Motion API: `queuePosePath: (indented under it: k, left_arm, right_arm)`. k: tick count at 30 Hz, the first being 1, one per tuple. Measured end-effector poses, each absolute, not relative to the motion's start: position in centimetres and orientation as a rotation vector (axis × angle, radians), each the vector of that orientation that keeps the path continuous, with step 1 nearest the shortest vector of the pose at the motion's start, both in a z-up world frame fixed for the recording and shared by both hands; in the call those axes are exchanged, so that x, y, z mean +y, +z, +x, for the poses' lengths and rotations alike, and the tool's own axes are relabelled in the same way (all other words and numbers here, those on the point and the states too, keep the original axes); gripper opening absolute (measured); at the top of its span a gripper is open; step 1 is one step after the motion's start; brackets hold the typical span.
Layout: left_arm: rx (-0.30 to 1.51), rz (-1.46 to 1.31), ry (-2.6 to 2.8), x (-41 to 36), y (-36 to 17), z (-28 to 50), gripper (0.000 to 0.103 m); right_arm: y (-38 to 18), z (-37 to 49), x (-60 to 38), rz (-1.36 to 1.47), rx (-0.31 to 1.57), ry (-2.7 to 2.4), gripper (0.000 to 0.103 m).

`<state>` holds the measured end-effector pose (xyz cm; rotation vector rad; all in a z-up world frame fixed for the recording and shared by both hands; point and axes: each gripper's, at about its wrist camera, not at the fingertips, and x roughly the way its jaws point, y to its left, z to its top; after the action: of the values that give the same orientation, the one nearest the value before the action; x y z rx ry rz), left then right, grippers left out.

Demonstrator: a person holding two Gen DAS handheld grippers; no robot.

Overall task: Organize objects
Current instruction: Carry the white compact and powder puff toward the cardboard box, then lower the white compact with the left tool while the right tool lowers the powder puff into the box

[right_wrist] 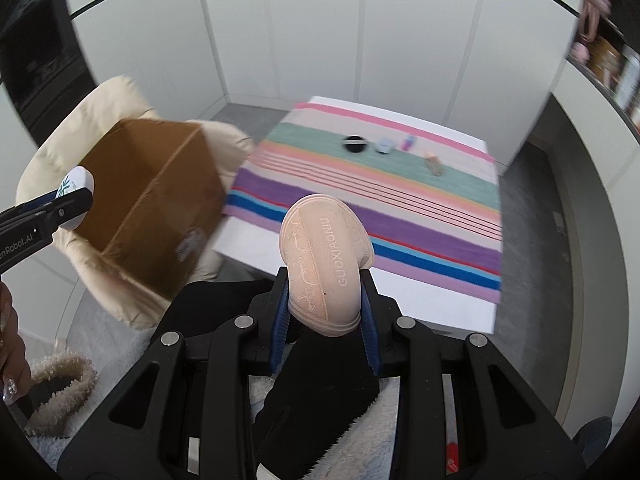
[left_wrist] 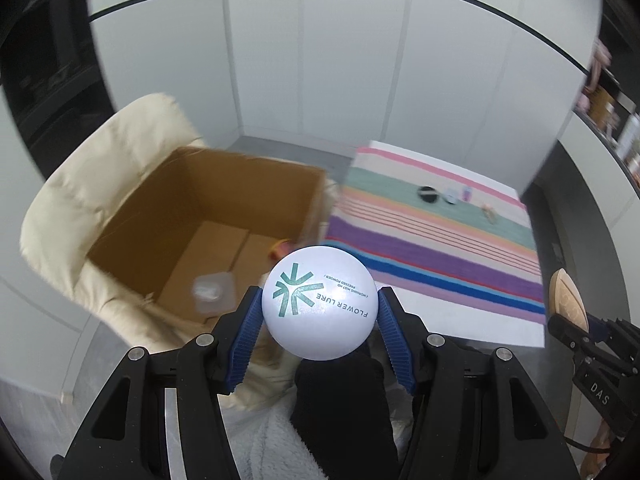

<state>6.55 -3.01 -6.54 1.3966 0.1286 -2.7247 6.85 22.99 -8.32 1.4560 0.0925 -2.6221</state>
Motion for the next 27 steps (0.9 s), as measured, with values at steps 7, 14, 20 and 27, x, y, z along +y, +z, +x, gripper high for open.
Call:
queuePosePath:
  k: [7,14,20,27]
  left_arm:
    - [0.220,1.349,-2.614,-9.0,-7.0,8.6,0.058]
    - [0.342,1.314,-2.507,-14.9,-7.8,10.0,0.058]
    - [0.398,1.318,-2.457,-17.4,-9.0,9.2,0.059]
    - [0.427,1.315,-2.436,-18.7,-9.8,6.5,0.059]
  right_arm:
    - [-8.8,6.0,16.3,1.400,0.201,-2.488,0.033]
    - [-9.5,6.0,8.9,1.333,0.318,-2.344,0.033]
    - [-10.3,5.7,4.7,1.302,0.392,-2.272,0.033]
    - [-10.3,2.9,2.6,1.291,0.415,-2.275,0.033]
